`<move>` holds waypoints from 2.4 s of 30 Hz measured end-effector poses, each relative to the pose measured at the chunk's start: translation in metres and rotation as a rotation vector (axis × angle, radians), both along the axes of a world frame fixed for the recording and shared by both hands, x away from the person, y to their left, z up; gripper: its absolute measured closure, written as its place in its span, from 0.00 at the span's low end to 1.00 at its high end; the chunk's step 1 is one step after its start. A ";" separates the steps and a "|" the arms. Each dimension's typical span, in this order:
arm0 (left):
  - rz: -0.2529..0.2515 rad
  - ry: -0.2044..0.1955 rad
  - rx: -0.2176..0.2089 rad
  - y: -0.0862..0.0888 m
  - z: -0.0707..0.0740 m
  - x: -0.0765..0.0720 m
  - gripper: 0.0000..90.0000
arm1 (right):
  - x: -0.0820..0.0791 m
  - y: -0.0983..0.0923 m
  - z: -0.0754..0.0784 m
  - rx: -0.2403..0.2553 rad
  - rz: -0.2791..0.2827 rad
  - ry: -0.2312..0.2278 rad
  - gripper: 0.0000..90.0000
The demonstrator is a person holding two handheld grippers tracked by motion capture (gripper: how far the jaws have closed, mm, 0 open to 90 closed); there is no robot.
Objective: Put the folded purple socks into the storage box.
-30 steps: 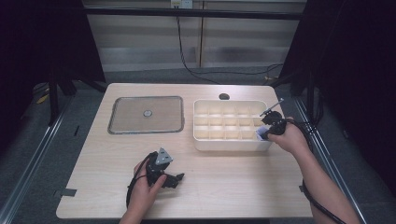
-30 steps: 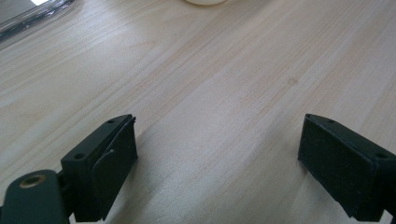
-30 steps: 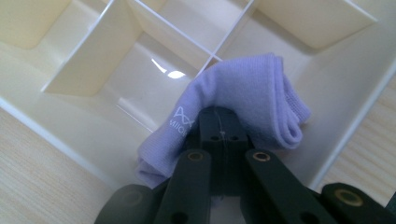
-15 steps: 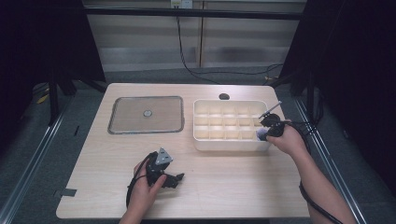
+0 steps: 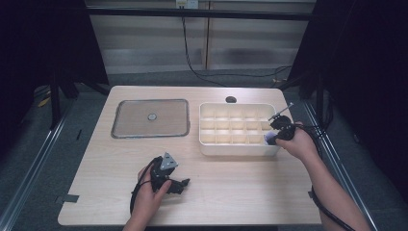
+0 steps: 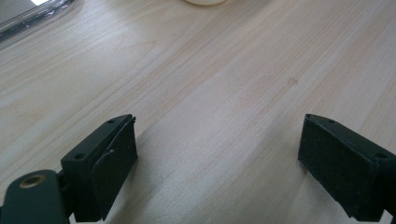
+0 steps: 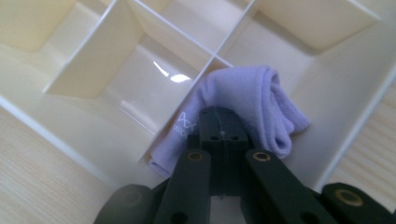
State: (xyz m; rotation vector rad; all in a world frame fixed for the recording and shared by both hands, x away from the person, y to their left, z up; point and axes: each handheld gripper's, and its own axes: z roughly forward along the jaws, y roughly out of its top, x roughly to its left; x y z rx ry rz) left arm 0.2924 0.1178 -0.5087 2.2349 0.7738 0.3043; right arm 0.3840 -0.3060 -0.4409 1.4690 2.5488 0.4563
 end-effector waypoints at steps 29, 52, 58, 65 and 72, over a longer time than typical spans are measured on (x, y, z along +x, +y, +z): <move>0.000 0.000 0.000 0.000 0.000 0.000 0.12 | -0.009 -0.008 0.034 0.089 -0.044 -0.134 0.59; 0.000 0.000 0.000 0.000 0.000 0.000 0.12 | -0.020 -0.005 0.040 0.155 -0.027 -0.225 0.38; 0.000 0.000 0.000 0.000 0.000 0.000 0.12 | -0.027 -0.001 0.045 0.174 -0.001 -0.238 0.37; 0.000 0.000 0.000 0.000 0.000 0.000 0.12 | -0.035 0.000 0.048 0.211 0.010 -0.258 0.37; 0.000 0.000 0.000 0.000 0.000 0.000 0.12 | -0.042 -0.002 0.046 0.239 0.024 -0.274 0.37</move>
